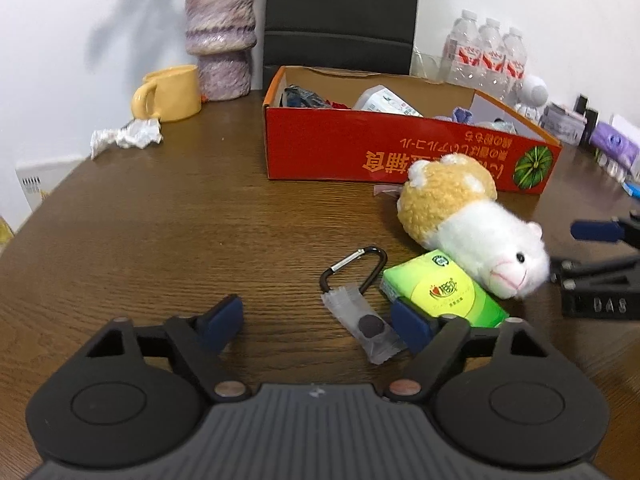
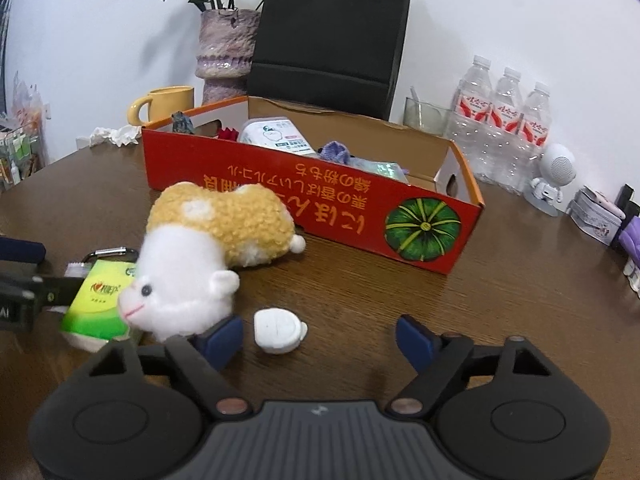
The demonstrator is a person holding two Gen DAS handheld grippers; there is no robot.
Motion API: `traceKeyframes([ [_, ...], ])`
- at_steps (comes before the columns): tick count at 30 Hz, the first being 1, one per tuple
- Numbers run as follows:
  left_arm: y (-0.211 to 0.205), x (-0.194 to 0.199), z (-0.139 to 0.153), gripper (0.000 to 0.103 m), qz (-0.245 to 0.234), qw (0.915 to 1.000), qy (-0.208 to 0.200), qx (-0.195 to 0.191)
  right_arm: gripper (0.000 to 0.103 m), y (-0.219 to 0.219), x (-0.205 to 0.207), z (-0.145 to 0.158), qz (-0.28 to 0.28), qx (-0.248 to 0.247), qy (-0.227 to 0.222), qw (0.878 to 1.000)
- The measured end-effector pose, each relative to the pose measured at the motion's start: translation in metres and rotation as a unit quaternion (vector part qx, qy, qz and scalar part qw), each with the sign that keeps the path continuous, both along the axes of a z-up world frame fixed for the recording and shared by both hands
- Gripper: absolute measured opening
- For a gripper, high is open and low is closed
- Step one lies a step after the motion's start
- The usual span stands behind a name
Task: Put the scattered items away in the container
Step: 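Grasp the candy packet with the left tool while the right tool grasps the white cap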
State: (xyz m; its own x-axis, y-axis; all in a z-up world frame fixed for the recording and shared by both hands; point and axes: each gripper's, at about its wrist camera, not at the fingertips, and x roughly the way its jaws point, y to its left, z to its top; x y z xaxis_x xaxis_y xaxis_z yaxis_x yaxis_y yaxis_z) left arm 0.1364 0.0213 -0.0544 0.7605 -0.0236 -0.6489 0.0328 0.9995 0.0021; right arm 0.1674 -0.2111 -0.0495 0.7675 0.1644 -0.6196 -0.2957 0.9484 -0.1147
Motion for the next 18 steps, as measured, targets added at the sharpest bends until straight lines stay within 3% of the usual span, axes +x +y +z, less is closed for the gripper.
traceKeyframes([
  [3, -0.002, -0.004, 0.001, 0.051, -0.016, 0.9998, -0.011, 0.004, 0.059, 0.0, 0.003, -0.003, 0.006, 0.018, 0.009, 1.0],
  [5, -0.003, -0.005, 0.002, 0.023, -0.026, 0.9996, -0.013, 0.004, 0.04, 0.0, 0.002, -0.003, 0.013, 0.027, 0.012, 0.999],
  [7, -0.003, -0.006, 0.003, 0.021, -0.031, 0.9994, -0.013, 0.001, 0.023, 0.0, 0.0, -0.002, 0.017, 0.033, 0.013, 0.999],
  [18, 0.004, -0.011, 0.004, 0.02, -0.029, 0.9993, -0.018, -0.018, 0.023, -0.008, -0.009, 0.001, 0.001, 0.05, 0.005, 0.999],
])
